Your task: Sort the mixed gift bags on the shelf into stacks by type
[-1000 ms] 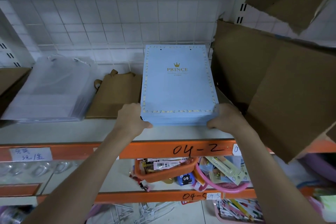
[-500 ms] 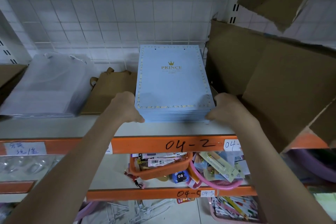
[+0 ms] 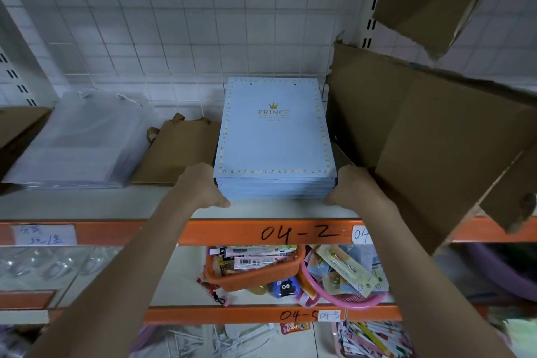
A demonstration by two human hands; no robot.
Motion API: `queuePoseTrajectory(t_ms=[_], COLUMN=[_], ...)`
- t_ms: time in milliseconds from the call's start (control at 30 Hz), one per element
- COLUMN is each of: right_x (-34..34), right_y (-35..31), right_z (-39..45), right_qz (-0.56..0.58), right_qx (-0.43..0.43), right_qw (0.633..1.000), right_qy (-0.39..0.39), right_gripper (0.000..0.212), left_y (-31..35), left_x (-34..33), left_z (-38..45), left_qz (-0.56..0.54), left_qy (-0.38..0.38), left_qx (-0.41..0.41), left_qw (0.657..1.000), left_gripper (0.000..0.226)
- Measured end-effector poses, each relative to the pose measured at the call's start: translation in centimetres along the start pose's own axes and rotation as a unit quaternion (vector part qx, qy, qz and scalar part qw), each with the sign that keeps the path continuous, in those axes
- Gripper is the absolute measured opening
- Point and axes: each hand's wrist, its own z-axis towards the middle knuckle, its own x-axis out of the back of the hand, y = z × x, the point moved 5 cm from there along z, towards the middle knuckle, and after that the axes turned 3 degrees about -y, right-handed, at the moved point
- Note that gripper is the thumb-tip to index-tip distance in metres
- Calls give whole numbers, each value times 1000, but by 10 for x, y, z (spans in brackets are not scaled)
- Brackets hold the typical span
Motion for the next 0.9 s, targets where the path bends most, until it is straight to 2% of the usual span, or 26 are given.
queuePoseTrajectory(t_ms=[167, 267, 400, 500, 667, 833, 900], right_x=[-3, -2, 0, -4, -13, -22, -24], right_y=[4, 3, 2, 6, 11, 13, 10], right_z=[3, 4, 4, 2, -10, -27, -38], right_qz=[4, 3, 2, 24, 59, 51, 54], right_qx=[-15, -15, -22, -20, 11, 13, 37], right_qw=[1000, 1000, 1000, 999, 993, 984, 970], right_qy=[8, 7, 4, 19, 104, 169, 233], right_gripper=[32, 23, 26, 21, 23, 21, 14], left_y=[-8, -7, -1, -2, -12, -31, -34], left_x=[-4, -3, 3, 2, -5, -12, -9], left_z=[1, 0, -5, -8, -19, -39, -48], left_qz=[-27, -19, 2, 17, -2, -40, -49], left_qy=[67, 80, 79, 84, 146, 206, 255], left_qx=[-2, -15, -20, -24, -72, -104, -140], left_qw=[997, 996, 997, 996, 987, 972, 956], left_gripper=[36, 36, 38, 38, 25, 34, 32])
